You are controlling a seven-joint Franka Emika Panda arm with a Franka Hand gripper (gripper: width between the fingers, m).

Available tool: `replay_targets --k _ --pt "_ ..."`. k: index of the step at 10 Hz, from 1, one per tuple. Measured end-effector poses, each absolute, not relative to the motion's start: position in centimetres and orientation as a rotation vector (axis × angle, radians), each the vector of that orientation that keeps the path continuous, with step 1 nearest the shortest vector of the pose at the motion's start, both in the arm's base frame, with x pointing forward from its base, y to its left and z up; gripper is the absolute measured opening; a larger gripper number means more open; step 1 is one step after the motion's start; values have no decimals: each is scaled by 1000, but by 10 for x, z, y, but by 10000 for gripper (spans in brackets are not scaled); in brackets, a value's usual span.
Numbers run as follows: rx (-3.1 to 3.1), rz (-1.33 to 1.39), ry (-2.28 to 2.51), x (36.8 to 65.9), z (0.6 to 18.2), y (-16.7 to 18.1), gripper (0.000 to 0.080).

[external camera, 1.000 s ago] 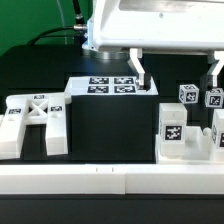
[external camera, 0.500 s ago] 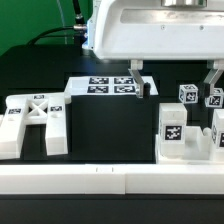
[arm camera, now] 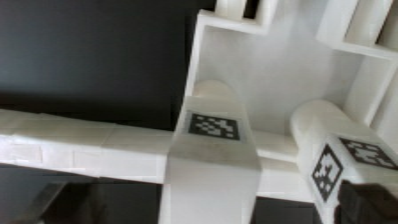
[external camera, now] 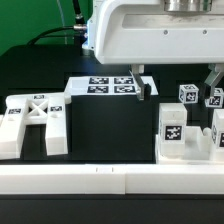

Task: Assemble chair

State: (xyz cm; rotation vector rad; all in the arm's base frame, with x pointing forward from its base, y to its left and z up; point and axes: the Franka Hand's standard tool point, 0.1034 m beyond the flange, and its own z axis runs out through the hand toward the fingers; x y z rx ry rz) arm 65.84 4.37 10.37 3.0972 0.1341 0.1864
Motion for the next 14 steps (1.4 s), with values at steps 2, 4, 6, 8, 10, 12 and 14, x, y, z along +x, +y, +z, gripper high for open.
replay_targets --k 2,4,6,8,10,12,14 --pt "3138 191 101 659 102 33 649" --pt "3154 196 63 663 100 29 649" --pt "3152 202 51 668 99 25 649" --pt "3148 192 31 667 91 29 649" --pt "3148 175 12 665 82 34 649" --pt "3147 168 12 663 77 40 649" --pt "3147 166 12 663 77 40 525"
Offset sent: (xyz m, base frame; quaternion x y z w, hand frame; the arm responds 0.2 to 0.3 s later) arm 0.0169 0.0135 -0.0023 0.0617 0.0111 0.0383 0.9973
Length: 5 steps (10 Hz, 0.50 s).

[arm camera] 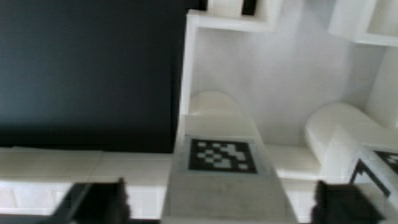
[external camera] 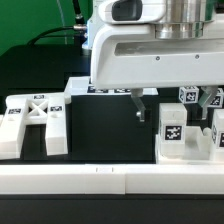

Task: Assemble chair

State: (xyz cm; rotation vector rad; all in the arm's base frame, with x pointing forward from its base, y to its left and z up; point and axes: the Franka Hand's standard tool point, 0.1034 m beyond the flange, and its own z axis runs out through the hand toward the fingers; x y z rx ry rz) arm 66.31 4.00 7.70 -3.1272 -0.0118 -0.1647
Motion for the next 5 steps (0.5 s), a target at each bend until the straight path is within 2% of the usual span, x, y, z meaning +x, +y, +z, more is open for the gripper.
replay_targets --k 1,2,5 --pt "-3127 -165 -11 663 77 39 388" --pt "-3127 -166 -10 663 77 39 287" --pt "-3126 -165 26 663 77 39 288"
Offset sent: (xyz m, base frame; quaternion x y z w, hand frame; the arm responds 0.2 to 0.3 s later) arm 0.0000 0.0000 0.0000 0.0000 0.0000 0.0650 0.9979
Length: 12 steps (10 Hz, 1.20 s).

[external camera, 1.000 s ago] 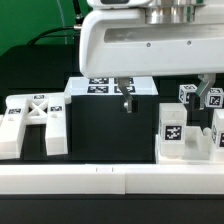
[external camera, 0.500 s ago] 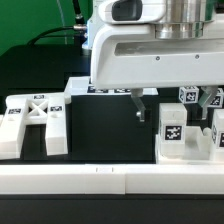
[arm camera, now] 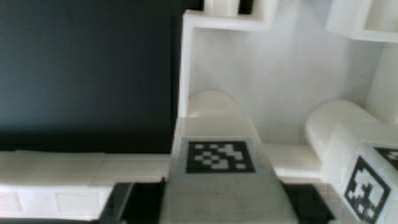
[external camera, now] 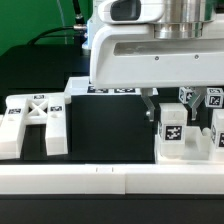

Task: Assemble chair

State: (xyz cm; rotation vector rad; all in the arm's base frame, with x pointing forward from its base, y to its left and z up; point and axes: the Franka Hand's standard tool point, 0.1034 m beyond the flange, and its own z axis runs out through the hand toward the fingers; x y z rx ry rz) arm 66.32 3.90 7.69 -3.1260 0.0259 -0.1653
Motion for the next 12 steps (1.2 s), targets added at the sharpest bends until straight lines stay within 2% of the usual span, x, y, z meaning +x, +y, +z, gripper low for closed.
replay_targets --k 5,9,12 --pt "-3072 -159 484 663 77 40 289" --pt "-2858 -138 1131 663 76 38 291" --pt "-2709 -126 1427 663 76 39 291"
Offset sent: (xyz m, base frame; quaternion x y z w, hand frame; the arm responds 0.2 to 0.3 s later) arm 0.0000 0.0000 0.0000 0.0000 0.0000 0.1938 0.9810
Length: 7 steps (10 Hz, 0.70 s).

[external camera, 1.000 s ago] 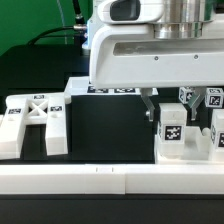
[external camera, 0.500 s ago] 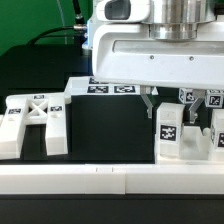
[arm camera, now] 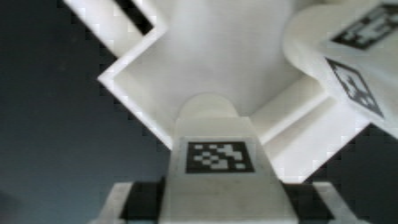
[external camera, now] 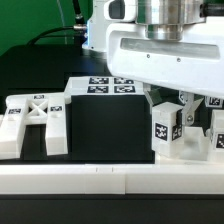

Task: Assemble chair

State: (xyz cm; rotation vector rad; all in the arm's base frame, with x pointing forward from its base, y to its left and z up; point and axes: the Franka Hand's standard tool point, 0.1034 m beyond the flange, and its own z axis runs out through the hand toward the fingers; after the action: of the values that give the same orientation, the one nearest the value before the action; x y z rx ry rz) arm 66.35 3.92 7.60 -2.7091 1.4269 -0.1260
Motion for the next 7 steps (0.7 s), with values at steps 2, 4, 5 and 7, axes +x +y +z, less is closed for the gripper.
replay_targets --k 2,4,5,7 --pt "-2569 -114 1652 663 76 42 291" --pt "-2445 -105 1823 663 76 44 291" --pt "-2422 -103 1848 664 76 44 291" --pt "-2291 -91 1990 664 76 47 291"
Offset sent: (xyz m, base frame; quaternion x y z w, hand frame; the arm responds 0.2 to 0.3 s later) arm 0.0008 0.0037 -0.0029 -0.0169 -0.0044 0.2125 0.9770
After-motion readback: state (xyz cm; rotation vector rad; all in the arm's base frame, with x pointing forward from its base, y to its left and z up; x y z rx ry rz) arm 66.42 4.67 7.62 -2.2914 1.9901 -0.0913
